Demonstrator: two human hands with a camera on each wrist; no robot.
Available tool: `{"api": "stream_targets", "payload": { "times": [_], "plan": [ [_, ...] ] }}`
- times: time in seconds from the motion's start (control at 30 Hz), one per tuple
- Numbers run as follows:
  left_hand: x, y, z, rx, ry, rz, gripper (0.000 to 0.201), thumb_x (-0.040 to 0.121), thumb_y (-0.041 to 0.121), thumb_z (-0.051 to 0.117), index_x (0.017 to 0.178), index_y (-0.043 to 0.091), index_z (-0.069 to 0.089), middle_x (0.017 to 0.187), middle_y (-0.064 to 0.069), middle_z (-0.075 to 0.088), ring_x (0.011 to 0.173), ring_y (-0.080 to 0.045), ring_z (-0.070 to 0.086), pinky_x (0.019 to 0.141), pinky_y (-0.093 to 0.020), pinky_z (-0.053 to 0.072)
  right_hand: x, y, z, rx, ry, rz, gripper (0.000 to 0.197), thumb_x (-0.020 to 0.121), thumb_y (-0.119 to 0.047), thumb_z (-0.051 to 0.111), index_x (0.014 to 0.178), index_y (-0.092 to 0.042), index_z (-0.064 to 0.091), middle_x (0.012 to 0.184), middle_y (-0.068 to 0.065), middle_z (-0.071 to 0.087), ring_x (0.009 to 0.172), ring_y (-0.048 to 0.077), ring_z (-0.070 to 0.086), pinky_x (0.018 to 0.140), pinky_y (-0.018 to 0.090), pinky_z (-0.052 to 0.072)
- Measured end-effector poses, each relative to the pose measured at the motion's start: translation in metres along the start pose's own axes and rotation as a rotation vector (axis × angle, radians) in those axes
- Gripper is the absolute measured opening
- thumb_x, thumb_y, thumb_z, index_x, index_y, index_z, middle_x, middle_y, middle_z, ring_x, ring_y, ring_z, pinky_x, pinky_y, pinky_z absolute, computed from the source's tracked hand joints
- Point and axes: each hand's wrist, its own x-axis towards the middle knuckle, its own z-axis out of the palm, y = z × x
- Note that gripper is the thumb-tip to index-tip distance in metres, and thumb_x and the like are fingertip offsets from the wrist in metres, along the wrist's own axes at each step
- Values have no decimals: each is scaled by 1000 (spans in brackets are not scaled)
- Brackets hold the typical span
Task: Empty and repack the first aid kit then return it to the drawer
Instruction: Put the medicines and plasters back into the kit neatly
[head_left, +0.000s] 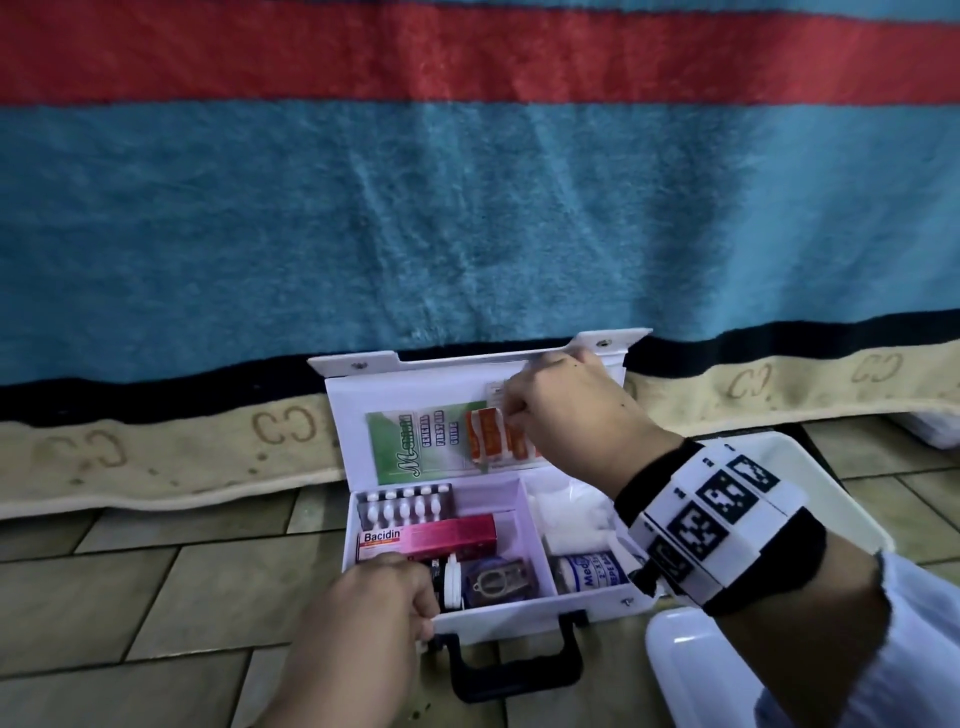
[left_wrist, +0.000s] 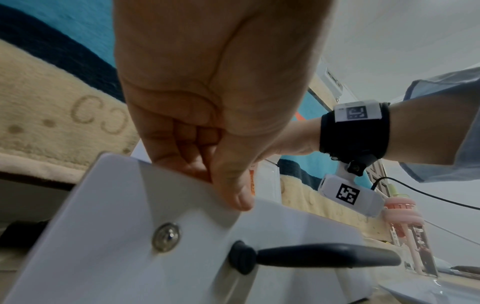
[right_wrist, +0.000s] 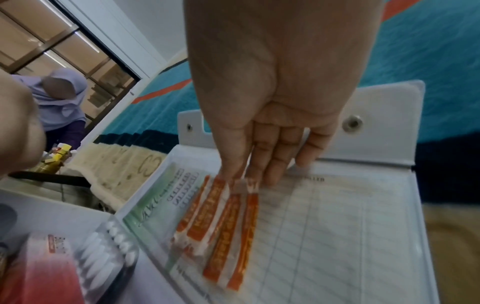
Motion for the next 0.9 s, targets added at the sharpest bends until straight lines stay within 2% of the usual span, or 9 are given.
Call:
{"api": "stream_targets", "payload": {
  "times": [0.07,0.13,0.2,0.27,0.4,0.5,0.63,0.77,0.9],
  "plan": [
    [-1,1,1,4,5,-1,36,81,22,64,56,34,42,78,17,52,67,5,49,58,-8,35,-5,-1,-7,-10,4,-21,19,88,-24,54,100,-26,68,109,-3,61,109,19,54,95,32,32],
    [-2,2,0,15,9,-15,33,80,20,63,56,33,44,82,17,56,76,2,54,63,-10,38,-15,3,-25,127,-11,-27,24,87,-23,59,109,-24,68,114,-3,60,104,15,56,88,22,38],
    [-2,3,-1,18,-5,-33,32,79,19,64,55,31,45,85,15,60,80,1,57,65,-13,39,-31,10,-47,270,-60,-51,23,84,-20,66,107,-23,70,101,-9,63,81,-1,57,72,8,37],
    [-3,5,-3,27,-7,-42,32,77,20,66,54,31,47,80,14,60,75,1,55,60,-10,36,-52,23,-65,362,-80,-19,20,80,-18,72,99,-23,73,84,-18,62,69,-9,56,65,2,38],
    [-5,10,-7,42,-9,-31,28,78,19,66,57,32,52,74,15,58,63,4,49,52,-10,36,-107,62,-74,279,-93,177,21,76,-26,76,97,-31,73,84,-20,65,75,-5,60,72,12,48],
    [-5,12,-10,17,-30,-36,27,77,12,65,59,31,59,68,11,62,62,8,56,62,-7,42,-158,81,-57,105,-361,314,26,78,-36,73,101,-44,64,83,-27,54,78,-9,52,71,9,42],
    [-4,12,-12,26,-66,-44,26,75,15,68,58,33,61,67,16,64,60,9,52,49,-7,33,-219,86,-12,148,-687,341,39,80,-36,69,106,-54,46,99,-27,44,107,-3,48,93,13,38],
    [-3,12,-12,31,-86,-44,32,72,14,75,52,33,59,65,13,64,61,6,53,51,-8,31,-250,92,28,126,-580,308,38,83,-29,58,118,-40,52,107,-21,44,115,0,46,91,9,28],
    [-1,11,-12,28,-98,-42,34,70,14,78,50,34,59,61,11,64,60,5,54,51,-8,31,-255,96,47,112,-475,302,20,80,-25,54,87,-42,45,84,-22,47,88,2,49,77,14,34]
  ]
}}
